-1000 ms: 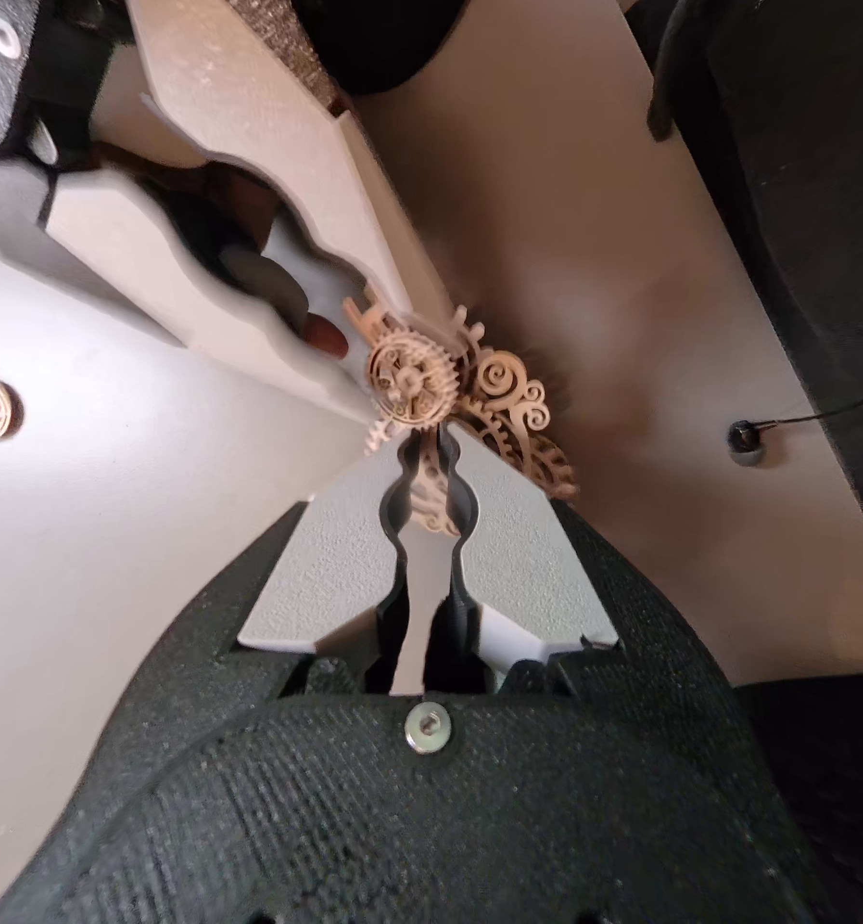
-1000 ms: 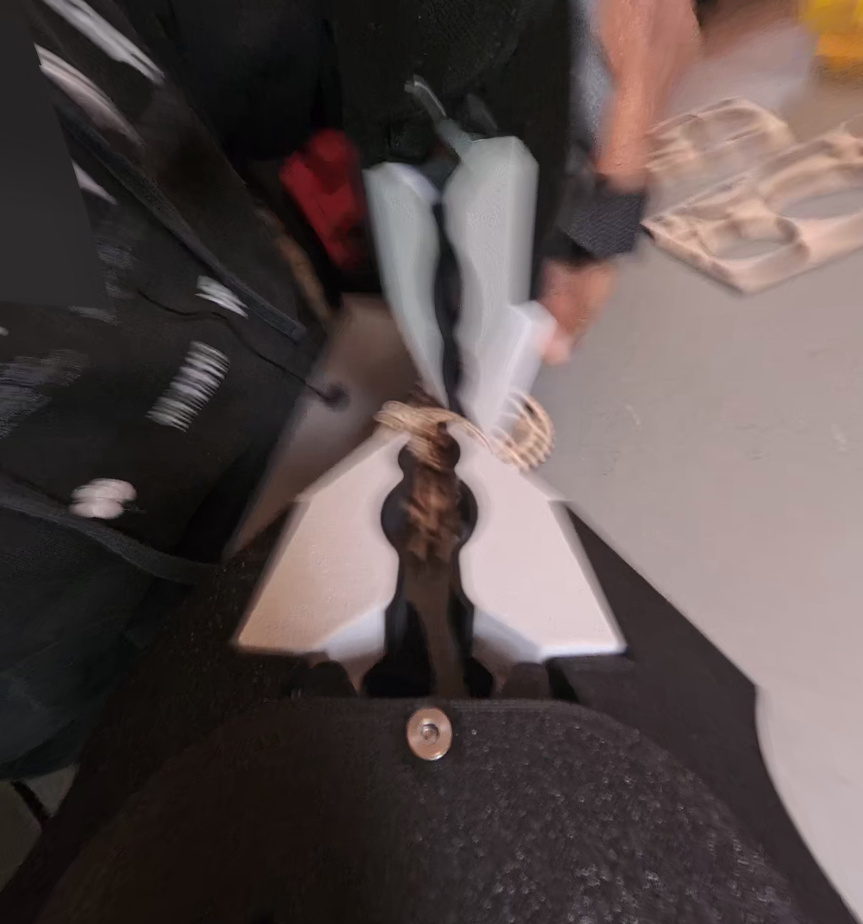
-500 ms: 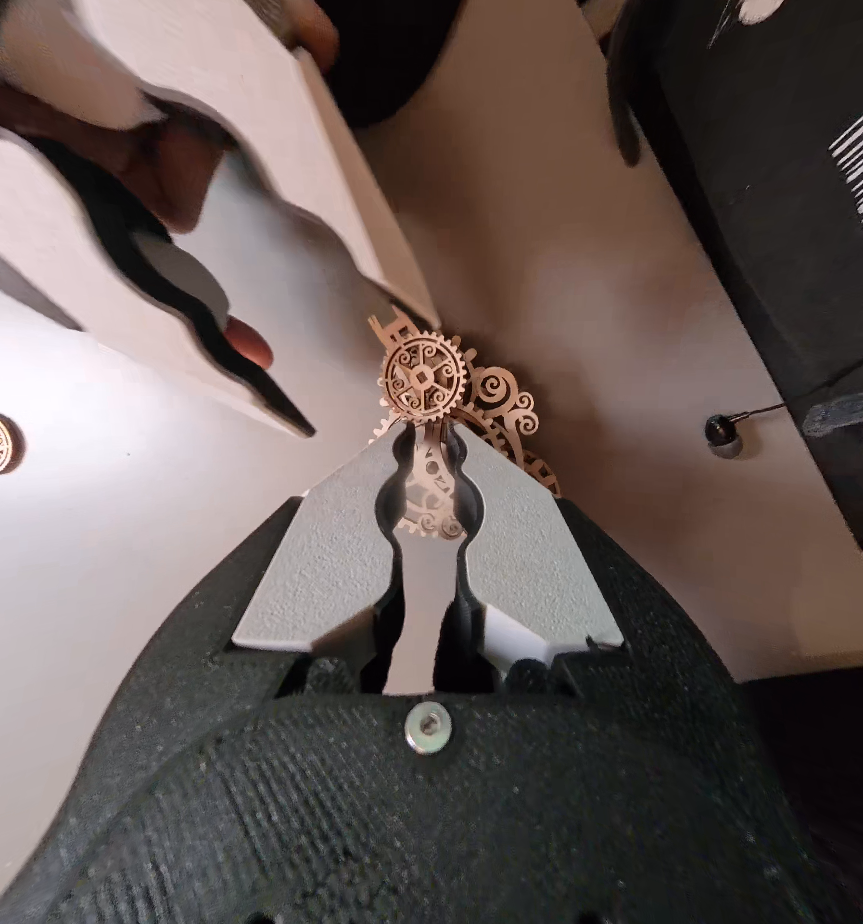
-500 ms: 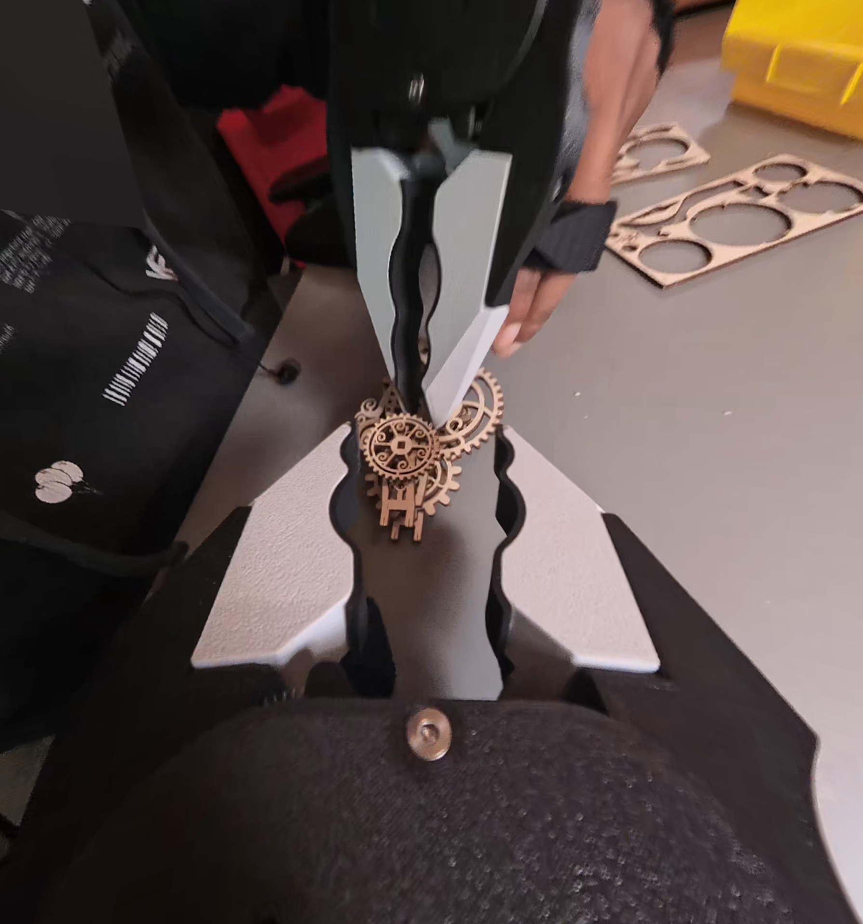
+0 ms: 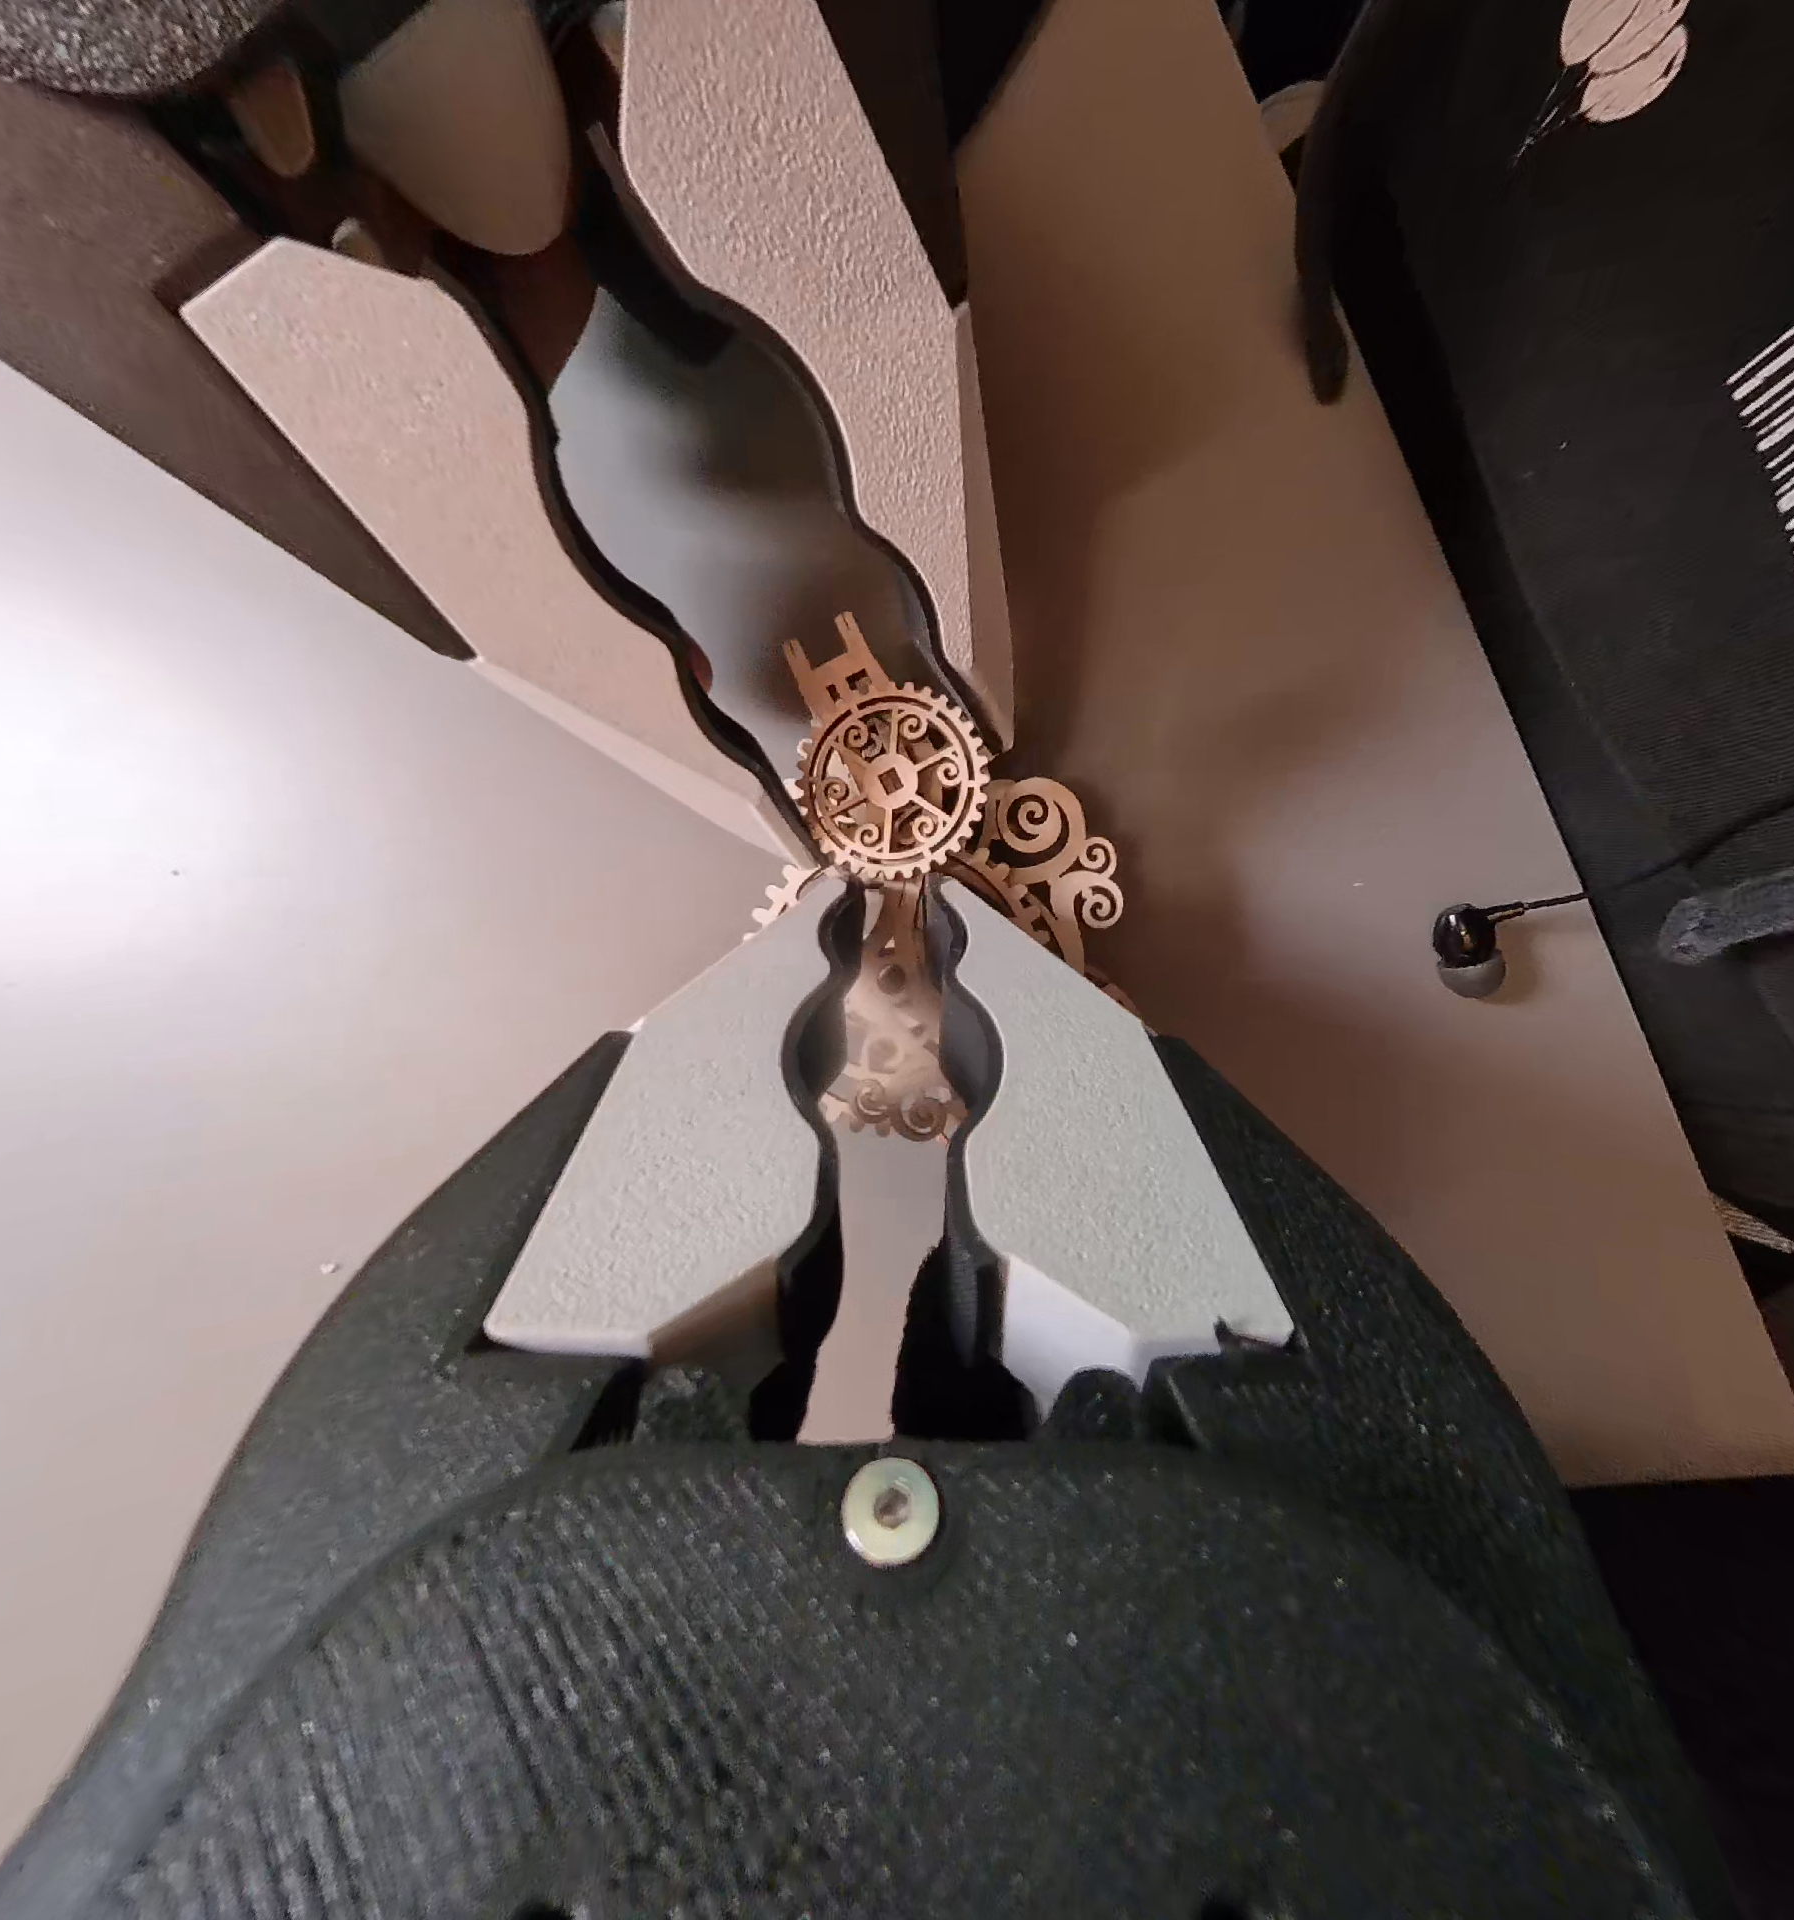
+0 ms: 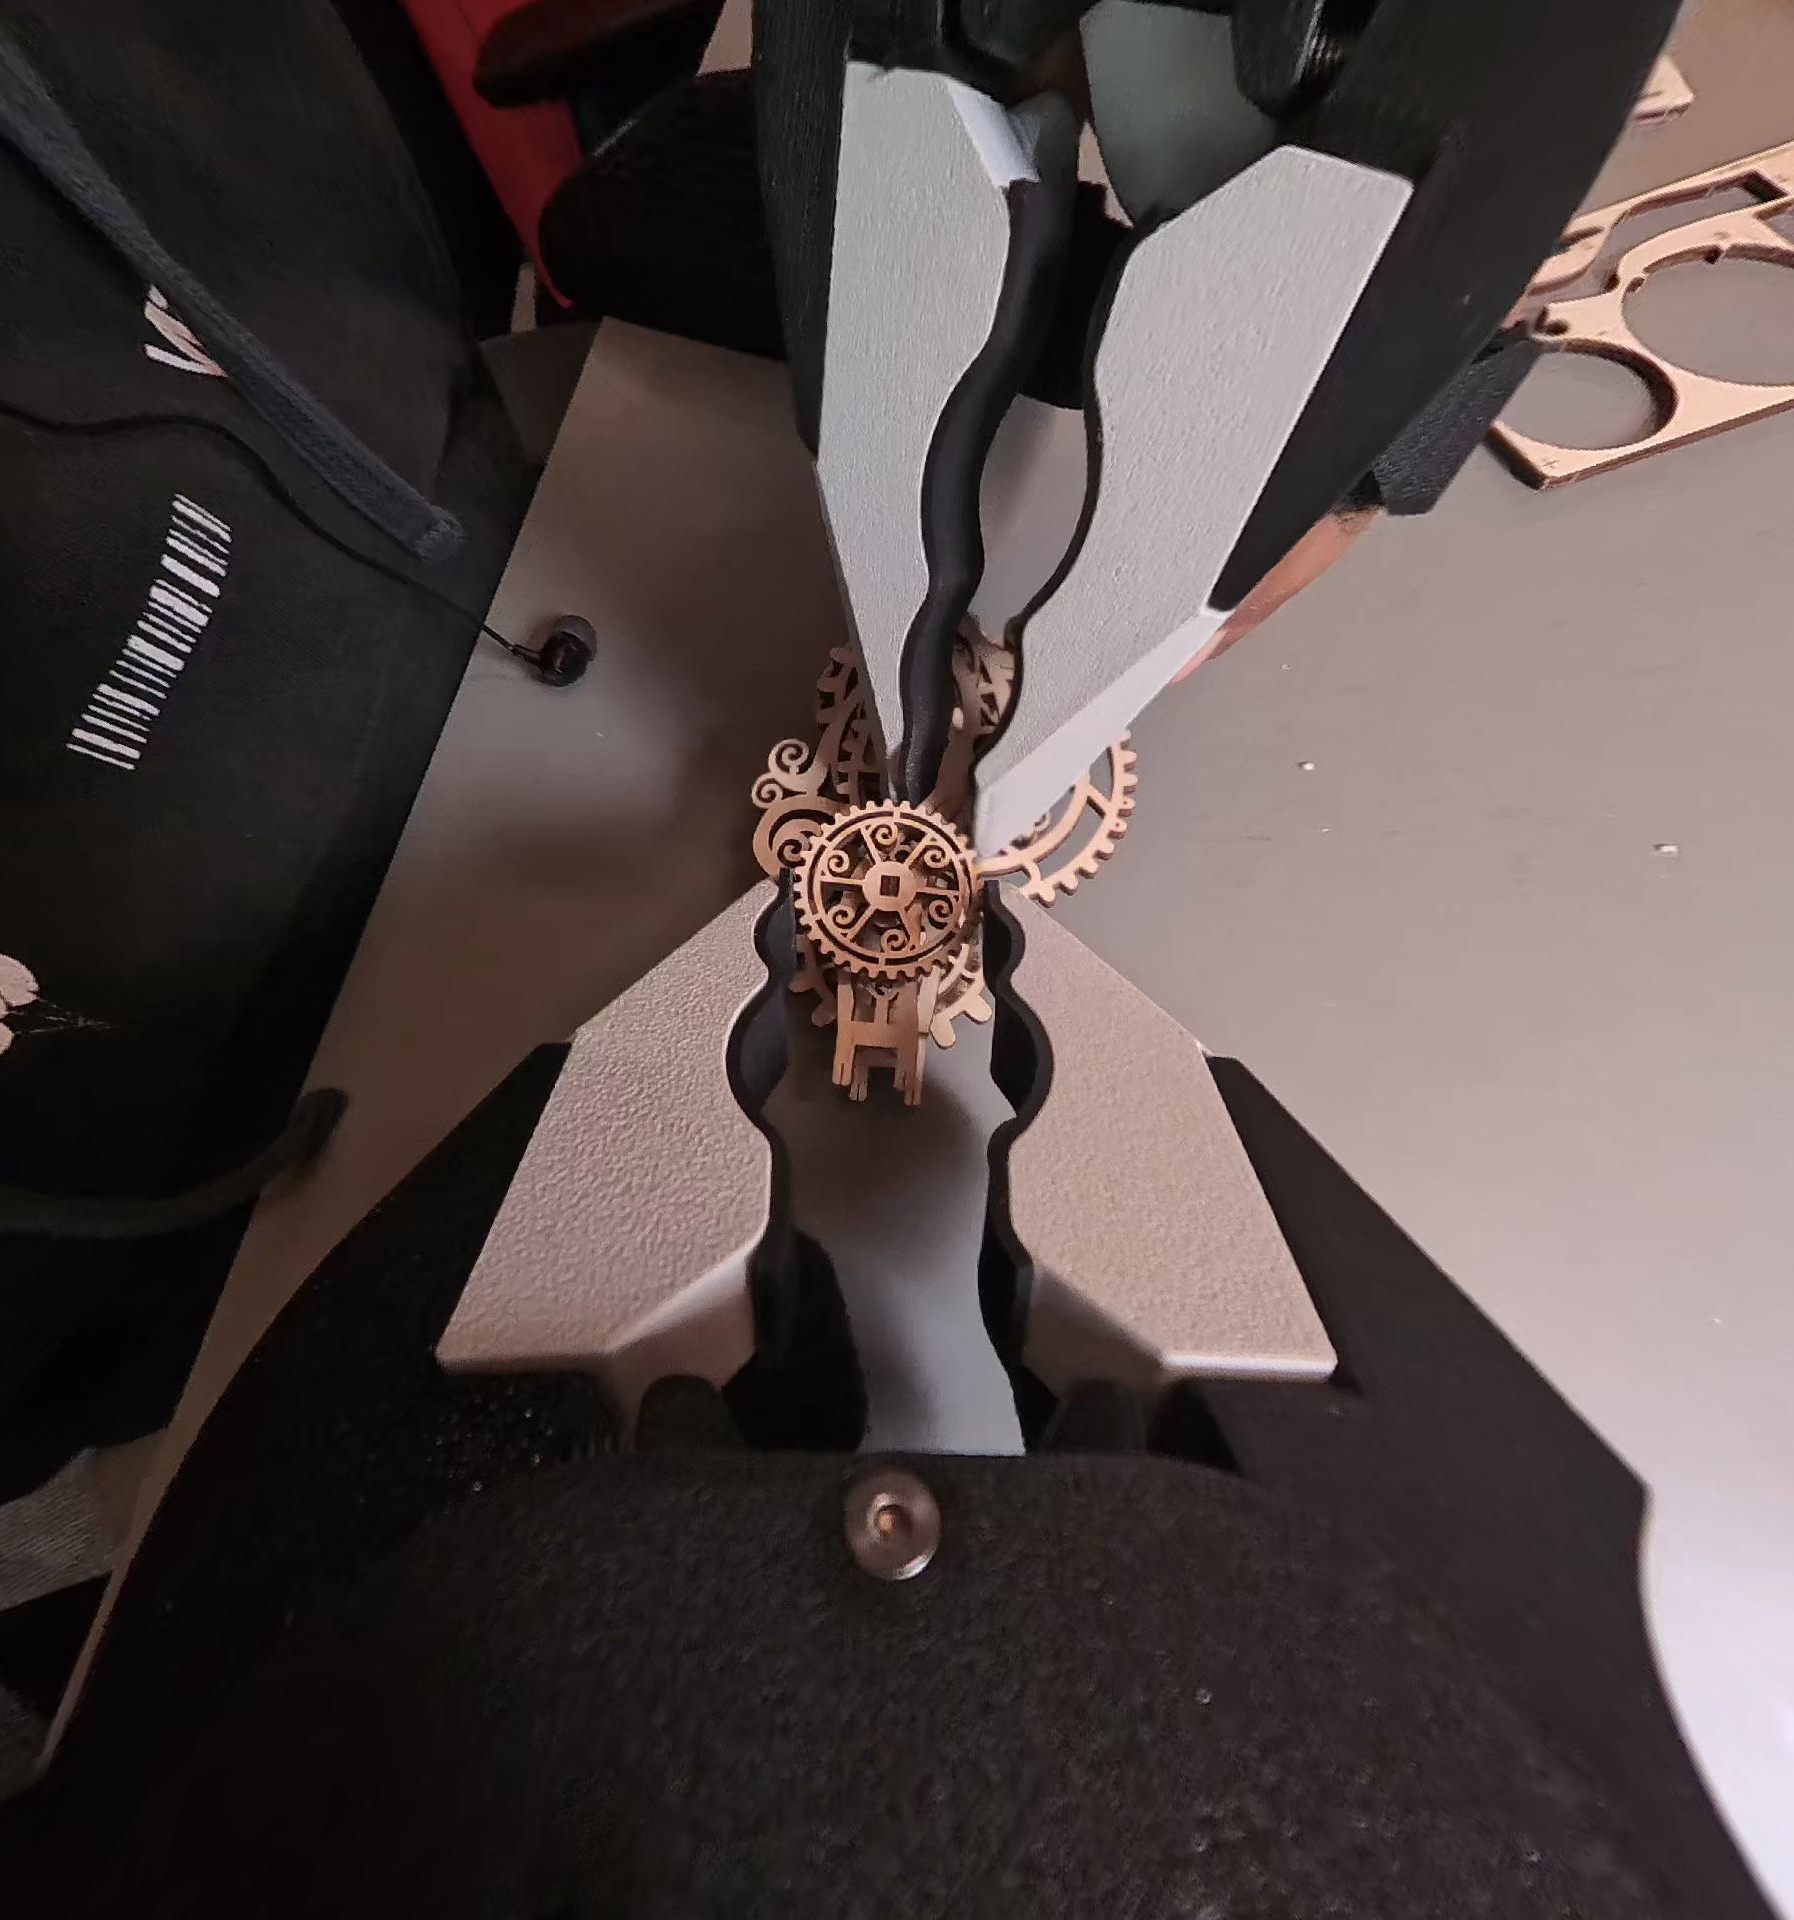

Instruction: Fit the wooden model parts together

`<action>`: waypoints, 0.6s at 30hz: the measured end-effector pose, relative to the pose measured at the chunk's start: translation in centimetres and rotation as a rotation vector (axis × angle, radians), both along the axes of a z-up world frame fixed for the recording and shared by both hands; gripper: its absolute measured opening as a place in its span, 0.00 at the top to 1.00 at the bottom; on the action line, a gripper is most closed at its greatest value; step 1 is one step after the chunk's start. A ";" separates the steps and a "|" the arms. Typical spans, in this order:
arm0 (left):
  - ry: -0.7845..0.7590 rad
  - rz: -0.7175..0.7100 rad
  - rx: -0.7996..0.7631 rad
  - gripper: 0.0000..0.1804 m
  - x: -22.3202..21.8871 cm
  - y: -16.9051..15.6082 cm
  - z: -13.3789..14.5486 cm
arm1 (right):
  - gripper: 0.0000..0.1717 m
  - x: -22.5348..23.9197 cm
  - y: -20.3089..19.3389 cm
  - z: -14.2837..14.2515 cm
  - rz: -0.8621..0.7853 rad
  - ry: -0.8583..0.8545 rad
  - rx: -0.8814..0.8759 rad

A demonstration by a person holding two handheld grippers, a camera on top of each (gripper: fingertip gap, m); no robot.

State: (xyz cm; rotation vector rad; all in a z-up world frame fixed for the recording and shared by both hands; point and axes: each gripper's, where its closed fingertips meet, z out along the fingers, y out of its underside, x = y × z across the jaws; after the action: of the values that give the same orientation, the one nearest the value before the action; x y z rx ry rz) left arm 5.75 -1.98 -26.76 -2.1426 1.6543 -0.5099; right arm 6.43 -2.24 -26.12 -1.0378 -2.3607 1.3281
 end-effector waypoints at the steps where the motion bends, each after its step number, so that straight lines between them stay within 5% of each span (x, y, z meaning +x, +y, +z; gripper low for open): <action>1: -0.003 0.003 -0.004 0.96 0.0 -0.1 0.0 | 0.80 0.0 0.0 0.0 -0.003 -0.001 -0.003; 14: 0.019 0.015 -0.020 0.97 -0.1 -0.6 -0.1 | 0.81 -0.3 -0.3 0.3 0.007 0.055 -0.088; 17: 0.021 0.009 -0.033 0.97 0.0 -0.8 -0.1 | 0.81 -0.4 -0.6 3.9 0.008 0.163 -0.267; 18: 0.024 0.009 -0.033 0.97 -0.1 -0.8 -0.1 | 0.81 -0.5 0.0 3.4 -0.008 0.174 -0.190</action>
State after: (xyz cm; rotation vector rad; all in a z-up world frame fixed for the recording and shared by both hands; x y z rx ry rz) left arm 5.70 -2.78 -26.89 -2.1864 1.6592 -0.5143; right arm 5.95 -2.24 -22.74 -0.9369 -2.1353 1.5952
